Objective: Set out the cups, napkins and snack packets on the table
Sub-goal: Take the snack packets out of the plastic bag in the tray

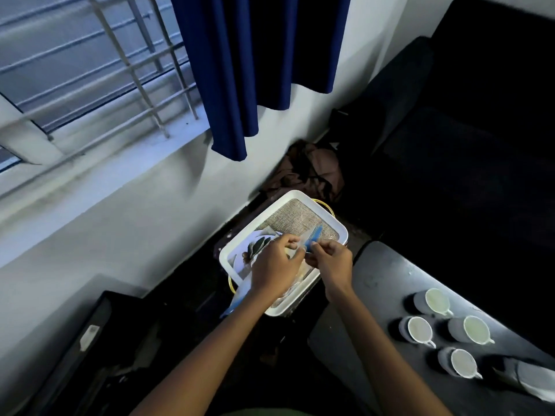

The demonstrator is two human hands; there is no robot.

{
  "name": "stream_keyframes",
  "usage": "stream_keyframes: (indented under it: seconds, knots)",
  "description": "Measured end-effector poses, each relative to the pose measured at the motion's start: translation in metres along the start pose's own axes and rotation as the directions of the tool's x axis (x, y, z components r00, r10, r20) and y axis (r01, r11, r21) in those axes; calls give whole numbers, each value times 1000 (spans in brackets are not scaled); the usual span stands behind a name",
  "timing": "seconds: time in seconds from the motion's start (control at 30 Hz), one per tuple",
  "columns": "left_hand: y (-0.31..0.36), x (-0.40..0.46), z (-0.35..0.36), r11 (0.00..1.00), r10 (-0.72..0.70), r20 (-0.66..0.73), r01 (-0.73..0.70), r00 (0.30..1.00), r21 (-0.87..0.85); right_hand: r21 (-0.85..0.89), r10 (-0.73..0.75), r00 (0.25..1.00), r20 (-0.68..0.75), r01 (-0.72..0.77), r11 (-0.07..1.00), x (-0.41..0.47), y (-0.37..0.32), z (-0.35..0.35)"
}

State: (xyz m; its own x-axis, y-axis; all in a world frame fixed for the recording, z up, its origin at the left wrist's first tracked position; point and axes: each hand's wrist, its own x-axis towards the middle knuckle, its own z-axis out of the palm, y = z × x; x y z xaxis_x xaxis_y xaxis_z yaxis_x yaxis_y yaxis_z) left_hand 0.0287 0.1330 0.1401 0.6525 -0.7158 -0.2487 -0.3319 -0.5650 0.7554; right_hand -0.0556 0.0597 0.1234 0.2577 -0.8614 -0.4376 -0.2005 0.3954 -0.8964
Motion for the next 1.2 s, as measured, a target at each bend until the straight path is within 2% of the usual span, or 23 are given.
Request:
stream_keyframes:
  seconds: [0.27, 0.47, 0.73, 0.83, 1.0, 1.2]
  knots:
    - [7, 0, 7, 999, 31, -36, -30, 999, 40, -10, -12, 999, 32, 13, 1000, -15, 4, -11]
    - [9, -8, 9, 998, 8, -82, -13, 997, -58, 23, 26, 999, -41, -25, 999, -19, 5, -10]
    - [11, -11, 13, 995, 76, -67, -79, 995, -56, -31, -31, 987, -159, 27, 999, -20, 5, -3]
    - [10, -12, 12, 995, 73, -61, -77, 995, -66, -42, -36, 989, -145, 30, 999, -19, 6, -6]
    - [10, -11, 8, 998, 63, -64, -63, 996, 0, 8, -18, 998, -59, 18, 1000, -19, 6, -7]
    - [13, -10, 9, 999, 16, -98, -13, 995, 30, -47, -8, 989, -148, 1, 999, -21, 5, -8]
